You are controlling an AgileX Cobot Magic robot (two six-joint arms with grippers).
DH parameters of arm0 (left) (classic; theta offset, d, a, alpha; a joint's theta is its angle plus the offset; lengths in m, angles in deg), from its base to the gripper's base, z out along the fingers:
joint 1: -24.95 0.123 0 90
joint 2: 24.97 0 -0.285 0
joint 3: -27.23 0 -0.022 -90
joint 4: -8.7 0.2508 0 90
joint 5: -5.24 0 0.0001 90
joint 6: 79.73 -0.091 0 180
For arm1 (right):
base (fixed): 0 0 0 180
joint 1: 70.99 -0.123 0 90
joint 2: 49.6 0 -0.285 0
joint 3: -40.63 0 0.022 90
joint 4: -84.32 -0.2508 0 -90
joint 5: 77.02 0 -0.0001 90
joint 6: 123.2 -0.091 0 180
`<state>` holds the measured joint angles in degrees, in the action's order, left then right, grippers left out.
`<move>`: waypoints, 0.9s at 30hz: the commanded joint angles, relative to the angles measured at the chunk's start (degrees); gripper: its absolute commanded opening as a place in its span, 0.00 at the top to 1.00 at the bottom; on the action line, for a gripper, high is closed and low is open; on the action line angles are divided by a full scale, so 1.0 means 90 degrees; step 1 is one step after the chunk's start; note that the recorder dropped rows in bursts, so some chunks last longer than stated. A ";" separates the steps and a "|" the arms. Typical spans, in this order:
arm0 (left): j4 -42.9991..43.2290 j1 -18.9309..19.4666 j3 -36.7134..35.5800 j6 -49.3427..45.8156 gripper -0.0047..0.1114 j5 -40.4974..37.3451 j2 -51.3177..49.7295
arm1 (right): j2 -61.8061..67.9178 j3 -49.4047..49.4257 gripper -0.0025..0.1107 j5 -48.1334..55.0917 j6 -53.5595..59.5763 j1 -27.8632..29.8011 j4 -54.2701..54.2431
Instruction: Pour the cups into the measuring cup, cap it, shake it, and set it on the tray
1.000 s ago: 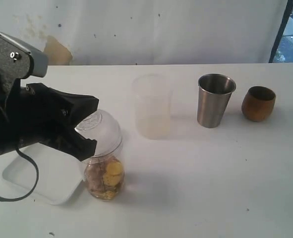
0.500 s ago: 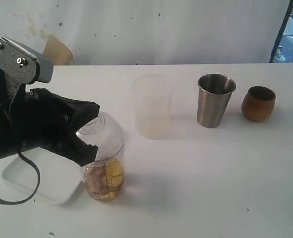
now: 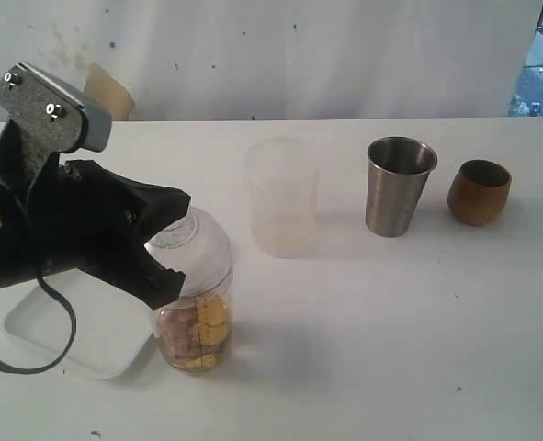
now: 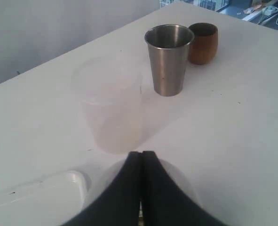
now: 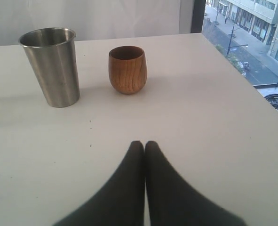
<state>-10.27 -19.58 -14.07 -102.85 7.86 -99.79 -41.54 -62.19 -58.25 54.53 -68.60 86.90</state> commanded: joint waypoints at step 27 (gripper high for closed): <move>0.0515 0.2295 0.6252 0.0138 0.96 -0.8065 -0.1911 | -0.0030 0.0004 0.98 -0.0057 -0.0011 0.0062 0.0013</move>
<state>-8.85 4.72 43.91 -99.21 -64.37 -117.36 -41.54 -62.19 -58.25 54.53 -68.60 86.90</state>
